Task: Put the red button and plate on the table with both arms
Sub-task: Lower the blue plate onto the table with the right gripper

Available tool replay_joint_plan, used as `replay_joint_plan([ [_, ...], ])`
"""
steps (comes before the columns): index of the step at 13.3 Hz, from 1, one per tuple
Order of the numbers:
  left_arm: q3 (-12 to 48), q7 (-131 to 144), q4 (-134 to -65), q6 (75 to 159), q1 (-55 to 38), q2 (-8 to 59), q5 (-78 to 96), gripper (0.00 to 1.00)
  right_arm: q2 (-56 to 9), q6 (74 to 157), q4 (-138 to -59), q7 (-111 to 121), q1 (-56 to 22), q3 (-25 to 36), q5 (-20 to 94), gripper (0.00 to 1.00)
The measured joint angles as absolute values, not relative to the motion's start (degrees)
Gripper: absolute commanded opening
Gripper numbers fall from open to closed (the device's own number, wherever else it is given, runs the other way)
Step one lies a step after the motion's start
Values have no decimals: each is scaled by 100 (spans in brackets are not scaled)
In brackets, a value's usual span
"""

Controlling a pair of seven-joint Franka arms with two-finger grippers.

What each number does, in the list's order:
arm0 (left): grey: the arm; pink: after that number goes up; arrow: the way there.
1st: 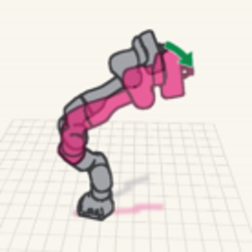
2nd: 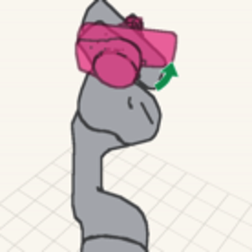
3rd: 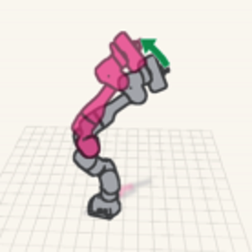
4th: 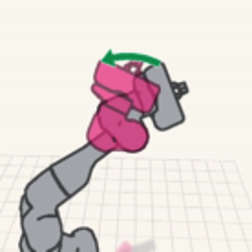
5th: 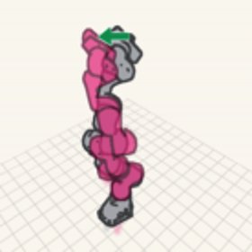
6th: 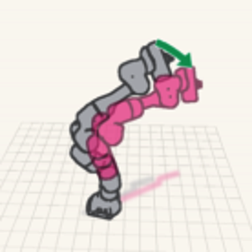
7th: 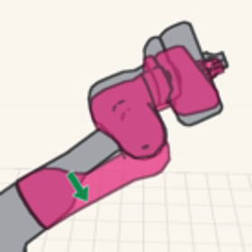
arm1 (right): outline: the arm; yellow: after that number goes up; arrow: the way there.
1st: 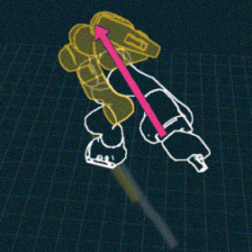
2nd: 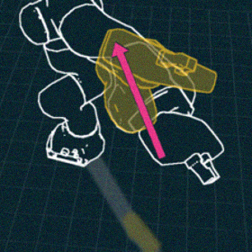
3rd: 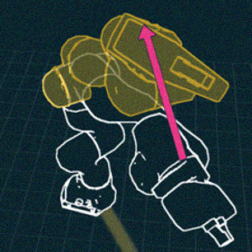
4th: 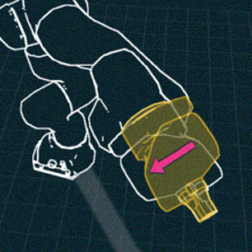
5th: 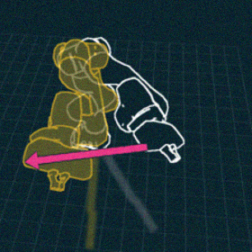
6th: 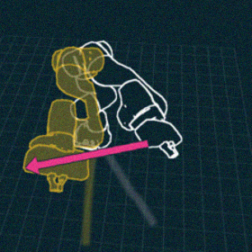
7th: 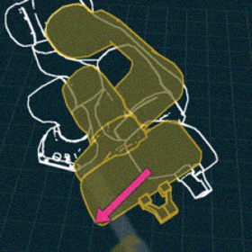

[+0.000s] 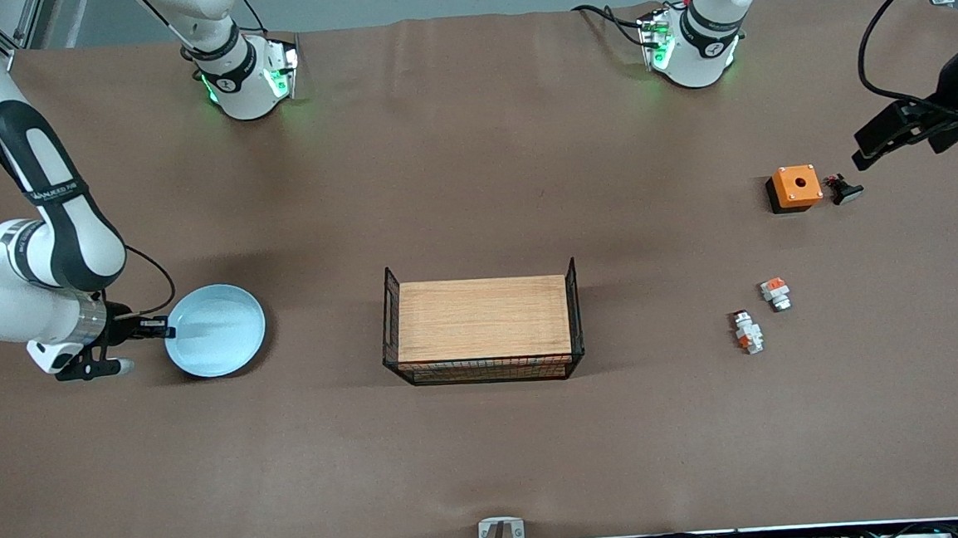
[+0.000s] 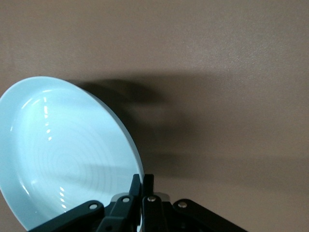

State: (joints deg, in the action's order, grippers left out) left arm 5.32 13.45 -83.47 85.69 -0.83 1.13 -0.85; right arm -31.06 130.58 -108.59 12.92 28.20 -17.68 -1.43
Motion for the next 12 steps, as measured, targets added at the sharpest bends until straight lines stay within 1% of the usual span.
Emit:
replay_joint_plan([
  [3,676,1345,-8410,8569,4,110,-85,100,-3225,13190,-10861,1302,2843,-1743,-143,2],
  [4,869,1344,-8436,8569,180,109,-85,100,-3274,13248,-10862,1315,2868,-1742,-143,3],
  [6,1258,1344,-8485,8568,529,92,-85,100,-3374,13374,-10863,1382,2914,-1742,-143,7],
  [7,1311,1344,-8515,8567,580,79,-85,100,-3425,13464,-10863,1398,2929,-1741,-143,9],
  [8,1326,1343,-8536,8570,593,73,-85,100,-3480,13548,-10863,1404,2945,-1741,-143,14],
  [10,1326,1336,-8547,8585,596,72,-85,100,-3549,13626,-10863,1412,2957,-1741,-143,60],
  [11,1326,1301,-8548,8586,598,68,-85,100,-3551,13648,-10858,1412,2957,-1743,-143,93],
  [12,1327,1246,-8548,8586,604,57,-85,100,-3548,13675,-10833,1412,2957,-1749,-143,100],
])
